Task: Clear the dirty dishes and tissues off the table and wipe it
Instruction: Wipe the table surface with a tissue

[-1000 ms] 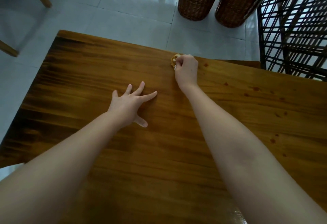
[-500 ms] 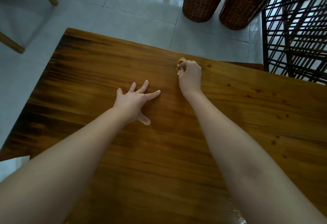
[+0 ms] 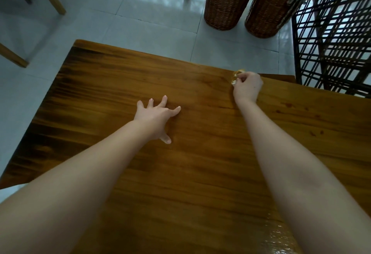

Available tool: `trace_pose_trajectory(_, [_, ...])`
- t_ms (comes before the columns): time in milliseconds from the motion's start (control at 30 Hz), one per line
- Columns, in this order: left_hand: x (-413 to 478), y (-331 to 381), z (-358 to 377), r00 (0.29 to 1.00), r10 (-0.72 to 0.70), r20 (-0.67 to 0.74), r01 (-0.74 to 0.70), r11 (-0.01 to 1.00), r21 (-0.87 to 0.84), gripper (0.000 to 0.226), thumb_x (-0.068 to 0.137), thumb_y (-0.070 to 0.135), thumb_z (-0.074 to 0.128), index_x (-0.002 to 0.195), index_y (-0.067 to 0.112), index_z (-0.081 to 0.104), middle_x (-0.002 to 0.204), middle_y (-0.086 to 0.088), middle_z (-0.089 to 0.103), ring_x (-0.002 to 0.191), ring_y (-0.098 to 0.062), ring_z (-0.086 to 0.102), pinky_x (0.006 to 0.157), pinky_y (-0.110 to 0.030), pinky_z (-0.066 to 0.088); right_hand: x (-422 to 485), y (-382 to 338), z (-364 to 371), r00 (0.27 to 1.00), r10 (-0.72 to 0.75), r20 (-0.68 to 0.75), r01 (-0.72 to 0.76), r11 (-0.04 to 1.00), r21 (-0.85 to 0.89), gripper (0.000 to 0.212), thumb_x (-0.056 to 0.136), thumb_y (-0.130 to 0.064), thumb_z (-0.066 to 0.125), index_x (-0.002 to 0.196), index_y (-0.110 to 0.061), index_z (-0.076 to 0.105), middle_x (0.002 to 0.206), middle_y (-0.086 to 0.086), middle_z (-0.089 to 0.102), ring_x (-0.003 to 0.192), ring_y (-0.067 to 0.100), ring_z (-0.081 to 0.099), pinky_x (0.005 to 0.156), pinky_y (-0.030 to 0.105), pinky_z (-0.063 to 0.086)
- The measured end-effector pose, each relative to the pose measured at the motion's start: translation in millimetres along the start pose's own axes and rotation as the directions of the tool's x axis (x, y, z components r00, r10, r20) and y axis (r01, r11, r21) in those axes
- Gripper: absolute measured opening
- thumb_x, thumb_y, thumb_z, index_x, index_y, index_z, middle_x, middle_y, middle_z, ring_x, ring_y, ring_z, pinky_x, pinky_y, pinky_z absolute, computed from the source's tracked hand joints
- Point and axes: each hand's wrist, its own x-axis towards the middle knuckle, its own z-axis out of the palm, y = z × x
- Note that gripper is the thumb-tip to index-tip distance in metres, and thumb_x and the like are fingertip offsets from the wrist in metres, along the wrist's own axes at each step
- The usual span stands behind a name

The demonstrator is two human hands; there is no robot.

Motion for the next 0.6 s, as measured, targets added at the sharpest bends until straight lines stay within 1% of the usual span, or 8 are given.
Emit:
trace_pose_trajectory(133, [0.5,20.5,-2.7,0.997,0.048,-0.064,-0.047,0.999,0.015,0.117,0.068,0.061,0.075,0.149,0.046,-0.008,0.161,-0.013,-0.01,0.146,-0.045,0.004,0.112,-0.065,0.01,-15.0,-7.4,9.4,0.987,-0.142,0.075,0.145,0.988,-0.042,0.021,0.091,-0.002,0.058,0.109,-0.002,0.07,0.109,0.011,0.069,0.1,0.02,0.064,0.087,0.018,0.046])
trace_pose_trajectory(200, [2.7,31.0,1.3,0.997,0.067,-0.027,-0.066,0.998,0.02,0.115,0.069,0.061,0.074,0.149,0.047,-0.008,0.161,-0.014,-0.011,0.145,-0.046,0.004,0.112,-0.065,0.009,-11.1,-3.7,5.7,0.979,-0.176,0.105,0.181,0.982,-0.044,0.021,0.09,0.0,0.058,0.106,-0.001,0.071,0.107,0.012,0.069,0.099,0.021,0.065,0.088,0.02,0.047])
trace_pose_trajectory(267, [6.9,33.9,3.0,0.999,0.053,-0.006,-0.053,0.998,0.026,0.115,0.068,0.061,0.074,0.149,0.048,-0.007,0.161,-0.015,-0.011,0.145,-0.047,0.003,0.112,-0.064,0.008,1.1,5.2,-3.5,0.987,-0.136,0.079,0.14,0.989,-0.047,0.021,0.089,0.001,0.057,0.105,-0.001,0.071,0.107,0.012,0.069,0.101,0.022,0.064,0.092,0.024,0.048])
trace_pose_trajectory(333, [9.1,33.9,3.4,0.999,0.042,-0.001,-0.042,0.999,0.019,0.117,0.066,0.06,0.076,0.149,0.048,-0.005,0.161,-0.015,-0.01,0.145,-0.047,0.004,0.112,-0.064,0.008,13.0,16.6,-13.4,1.0,-0.028,0.005,0.028,0.998,-0.053,0.022,0.09,-0.001,0.057,0.109,-0.001,0.069,0.111,0.013,0.068,0.106,0.021,0.061,0.096,0.027,0.047])
trace_pose_trajectory(367, [10.5,34.3,3.6,0.999,0.037,-0.002,-0.037,0.999,0.013,0.118,0.065,0.059,0.077,0.149,0.048,-0.004,0.161,-0.016,-0.009,0.144,-0.048,0.004,0.112,-0.065,0.009,16.9,21.4,-16.4,1.0,0.015,-0.021,-0.016,0.998,-0.053,0.023,0.091,-0.003,0.058,0.11,-0.002,0.069,0.113,0.012,0.067,0.108,0.021,0.06,0.097,0.027,0.047])
trace_pose_trajectory(433, [12.8,36.0,4.6,1.0,0.027,-0.005,-0.027,1.0,0.001,0.119,0.063,0.056,0.08,0.149,0.048,-0.003,0.161,-0.016,-0.008,0.144,-0.048,0.004,0.112,-0.065,0.009,18.6,22.7,-15.7,0.999,0.035,-0.029,-0.037,0.998,-0.059,0.023,0.091,-0.004,0.058,0.11,-0.002,0.07,0.114,0.011,0.067,0.109,0.02,0.059,0.097,0.024,0.046])
trace_pose_trajectory(500, [13.4,37.0,6.4,1.0,0.02,-0.005,-0.02,1.0,-0.013,0.12,0.062,0.055,0.081,0.149,0.048,-0.002,0.161,-0.016,-0.008,0.144,-0.048,0.004,0.112,-0.065,0.009,13.2,13.1,-8.2,1.0,-0.003,0.002,0.003,0.999,-0.051,0.022,0.09,-0.002,0.057,0.107,-0.003,0.071,0.111,0.011,0.068,0.107,0.02,0.061,0.093,0.02,0.043])
trace_pose_trajectory(600, [14.4,37.0,7.4,1.0,0.011,-0.017,-0.012,1.0,-0.017,0.121,0.06,0.055,0.081,0.148,0.049,0.0,0.161,-0.015,-0.007,0.144,-0.048,0.005,0.111,-0.065,0.01,-6.8,-9.2,9.0,0.985,-0.14,0.099,0.143,0.99,-0.023,0.021,0.087,0.001,0.057,0.1,-0.003,0.073,0.104,0.011,0.071,0.1,0.021,0.064,0.086,0.017,0.042])
